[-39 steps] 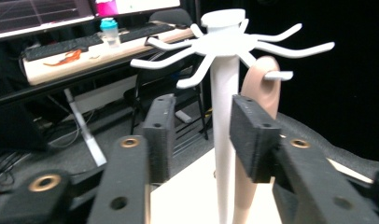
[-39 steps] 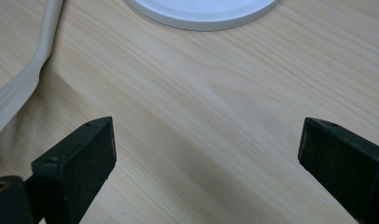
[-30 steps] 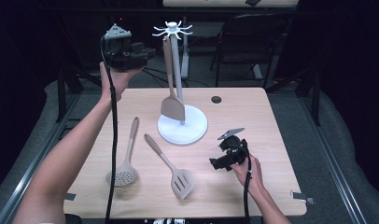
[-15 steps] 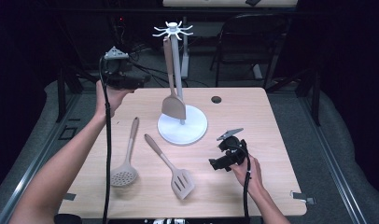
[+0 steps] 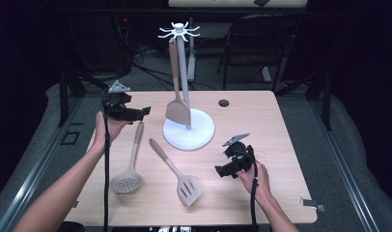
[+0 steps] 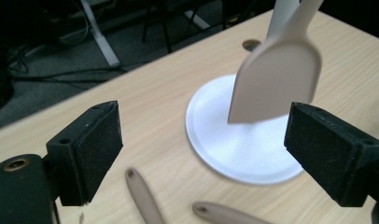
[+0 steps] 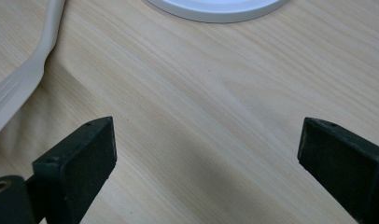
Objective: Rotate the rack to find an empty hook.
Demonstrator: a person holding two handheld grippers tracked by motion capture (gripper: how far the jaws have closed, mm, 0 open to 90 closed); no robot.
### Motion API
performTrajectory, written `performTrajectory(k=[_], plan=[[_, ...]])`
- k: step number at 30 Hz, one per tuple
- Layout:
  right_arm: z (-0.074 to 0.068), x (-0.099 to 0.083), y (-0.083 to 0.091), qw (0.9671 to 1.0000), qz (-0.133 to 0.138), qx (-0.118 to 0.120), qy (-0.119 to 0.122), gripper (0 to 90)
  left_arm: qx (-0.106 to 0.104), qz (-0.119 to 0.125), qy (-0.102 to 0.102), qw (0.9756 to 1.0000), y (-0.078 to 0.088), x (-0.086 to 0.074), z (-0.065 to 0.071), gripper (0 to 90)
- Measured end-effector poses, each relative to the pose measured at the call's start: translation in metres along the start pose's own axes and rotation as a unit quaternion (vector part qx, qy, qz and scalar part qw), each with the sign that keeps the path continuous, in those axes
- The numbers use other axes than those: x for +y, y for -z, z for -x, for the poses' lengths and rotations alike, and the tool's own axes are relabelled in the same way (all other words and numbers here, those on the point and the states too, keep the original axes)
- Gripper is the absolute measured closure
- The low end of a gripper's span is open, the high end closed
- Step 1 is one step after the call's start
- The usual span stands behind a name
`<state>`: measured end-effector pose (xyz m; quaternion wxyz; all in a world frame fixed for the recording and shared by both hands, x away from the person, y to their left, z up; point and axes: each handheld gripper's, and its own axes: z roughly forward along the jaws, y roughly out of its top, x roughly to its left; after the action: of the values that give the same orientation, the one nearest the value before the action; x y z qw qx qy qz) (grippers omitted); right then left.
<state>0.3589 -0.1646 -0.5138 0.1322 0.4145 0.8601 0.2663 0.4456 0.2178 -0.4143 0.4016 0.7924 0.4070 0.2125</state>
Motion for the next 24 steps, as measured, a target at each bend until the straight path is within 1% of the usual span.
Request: performTrajectory(k=[2, 3, 4, 5, 6, 7, 8, 9, 10, 11, 12, 13, 14, 16, 17, 18, 19, 20, 24], plan=[[0.000, 0.000, 0.000, 1.0000, -0.005, -0.005, 0.003, 4.2, 0.001, -0.017, 0.002, 0.9999, -0.004, -0.012, 0.001, 8.9], [0.000, 0.000, 0.000, 1.0000, -0.005, -0.004, 0.004, 4.2, 0.000, -0.021, 0.004, 0.9998, -0.005, -0.015, 0.002, 7.7], [-0.002, 0.000, -0.001, 1.0000, -0.002, 0.003, 0.000, 4.2, -0.003, -0.030, 0.007, 0.9995, -0.007, -0.025, 0.003, 6.6], [-0.002, 0.000, -0.001, 1.0000, -0.002, 0.003, 0.000, 4.2, -0.003, -0.030, 0.007, 0.9995, -0.007, -0.025, 0.003, 6.0], [-0.002, 0.000, -0.002, 1.0000, -0.004, 0.001, 0.003, 4.2, -0.004, -0.036, 0.009, 0.9993, -0.009, -0.030, 0.004, 6.0], [-0.002, 0.000, -0.002, 0.9999, -0.007, 0.002, 0.009, 4.2, -0.007, -0.047, 0.009, 0.9988, -0.011, -0.039, 0.007, 4.8], [-0.003, 0.000, -0.003, 0.9999, -0.004, 0.008, 0.006, 4.2, -0.007, -0.047, 0.009, 0.9988, -0.011, -0.039, 0.007, 4.0], [-0.003, 0.000, -0.003, 0.9999, -0.004, 0.008, 0.006, 4.2, -0.010, -0.055, 0.011, 0.9984, -0.012, -0.043, 0.008, 4.0], [-0.003, 0.000, -0.003, 0.9999, -0.008, 0.005, 0.012, 4.2, -0.011, -0.057, 0.013, 0.9982, -0.013, -0.047, 0.009, 3.3], [-0.004, 0.000, -0.004, 0.9999, -0.007, 0.009, 0.010, 4.2, -0.014, -0.066, 0.012, 0.9976, -0.017, -0.055, 0.011, 3.3], [-0.004, 0.000, -0.004, 0.9999, -0.008, 0.009, 0.011, 4.3, -0.012, -0.074, 0.012, 0.9972, -0.019, -0.059, 0.013, 3.0], [-0.005, 0.000, -0.004, 0.9998, -0.009, 0.007, 0.013, 4.3, -0.012, -0.079, 0.013, 0.9967, -0.020, -0.062, 0.014, 2.4], [-0.005, 0.000, -0.005, 0.9998, -0.009, 0.008, 0.013, 4.3, -0.012, -0.079, 0.013, 0.9967, -0.020, -0.062, 0.014, 1.8], [-0.005, 0.000, -0.005, 0.9998, -0.013, 0.007, 0.014, 4.3, -0.012, -0.088, 0.018, 0.9959, -0.022, -0.067, 0.014, 1.6], [-0.005, -0.001, -0.007, 0.9999, -0.009, 0.009, 0.010, 4.3, -0.014, -0.092, 0.019, 0.9955, -0.023, -0.069, 0.015, 1.0], [-0.005, -0.001, -0.008, 0.9995, -0.020, 0.018, 0.014, 4.3, -0.013, -0.098, 0.017, 0.9950, -0.024, -0.074, 0.016, 0.8], [-0.005, -0.001, -0.008, 0.9995, -0.020, 0.018, 0.014, 4.3, -0.013, -0.098, 0.017, 0.9950, -0.024, -0.074, 0.016, 0.7], [-0.004, -0.001, -0.008, 0.9994, -0.025, 0.016, 0.019, 4.3, -0.014, -0.098, 0.018, 0.9949, -0.024, -0.076, 0.017, 0.7], [-0.005, -0.001, -0.009, 0.9993, -0.027, 0.016, 0.021, 4.3, -0.022, -0.113, 0.020, 0.9932, -0.028, -0.084, 0.018, 0.3]])
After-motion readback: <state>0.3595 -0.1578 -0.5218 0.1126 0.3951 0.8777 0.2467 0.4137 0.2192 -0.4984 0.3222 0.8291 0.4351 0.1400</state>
